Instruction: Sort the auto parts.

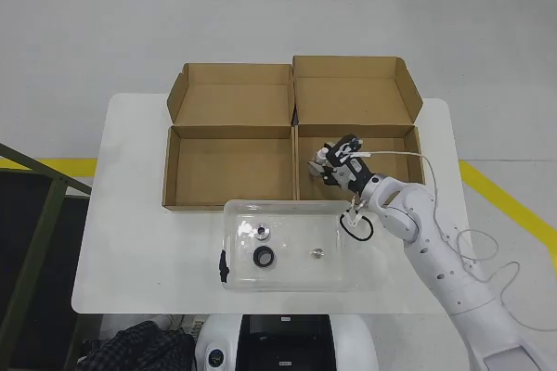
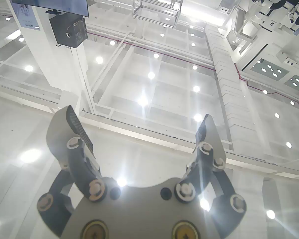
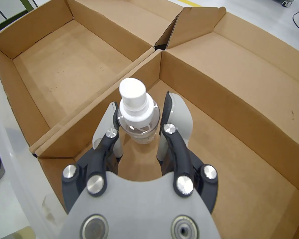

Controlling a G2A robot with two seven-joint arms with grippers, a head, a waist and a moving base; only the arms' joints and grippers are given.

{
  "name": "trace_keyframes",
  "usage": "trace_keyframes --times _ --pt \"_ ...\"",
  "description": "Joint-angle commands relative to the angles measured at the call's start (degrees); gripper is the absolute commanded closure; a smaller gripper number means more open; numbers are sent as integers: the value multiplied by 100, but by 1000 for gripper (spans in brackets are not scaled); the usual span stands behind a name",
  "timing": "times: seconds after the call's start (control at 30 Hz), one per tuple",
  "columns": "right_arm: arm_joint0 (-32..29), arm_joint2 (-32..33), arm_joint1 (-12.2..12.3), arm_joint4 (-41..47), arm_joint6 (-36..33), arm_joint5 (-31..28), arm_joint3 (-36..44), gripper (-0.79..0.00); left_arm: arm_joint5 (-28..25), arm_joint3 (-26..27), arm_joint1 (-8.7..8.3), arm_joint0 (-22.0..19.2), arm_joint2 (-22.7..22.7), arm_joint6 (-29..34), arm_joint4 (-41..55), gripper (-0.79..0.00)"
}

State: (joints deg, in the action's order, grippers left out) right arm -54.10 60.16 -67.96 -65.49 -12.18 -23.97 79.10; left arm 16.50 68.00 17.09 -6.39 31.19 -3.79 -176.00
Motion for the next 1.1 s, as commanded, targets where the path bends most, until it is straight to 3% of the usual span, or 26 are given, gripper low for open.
trace_keyframes --times 0.0,0.07,0.13,0.37,0.57,0.87,1.07 --pt "-22 35 6 -62 1 13 63 -548 0 0 0 0 0 0 0 -785" --pt "-55 78 14 -103 -4 29 147 -705 0 0 0 0 0 0 0 -785" --pt "-95 127 25 -142 -14 24 276 -785 0 0 0 0 0 0 0 -785" --pt "-502 539 143 -445 -122 -77 1237 -785 0 0 0 0 0 0 0 -785" --pt "-1013 949 254 -547 -648 -181 2173 -785 0 0 0 0 0 0 0 -785" --pt "-1775 1358 401 -150 -1591 -919 3303 -785 0 0 0 0 0 0 0 -785" --pt "-2292 1490 489 -338 -2064 -1231 3827 -785 0 0 0 0 0 0 0 -785"
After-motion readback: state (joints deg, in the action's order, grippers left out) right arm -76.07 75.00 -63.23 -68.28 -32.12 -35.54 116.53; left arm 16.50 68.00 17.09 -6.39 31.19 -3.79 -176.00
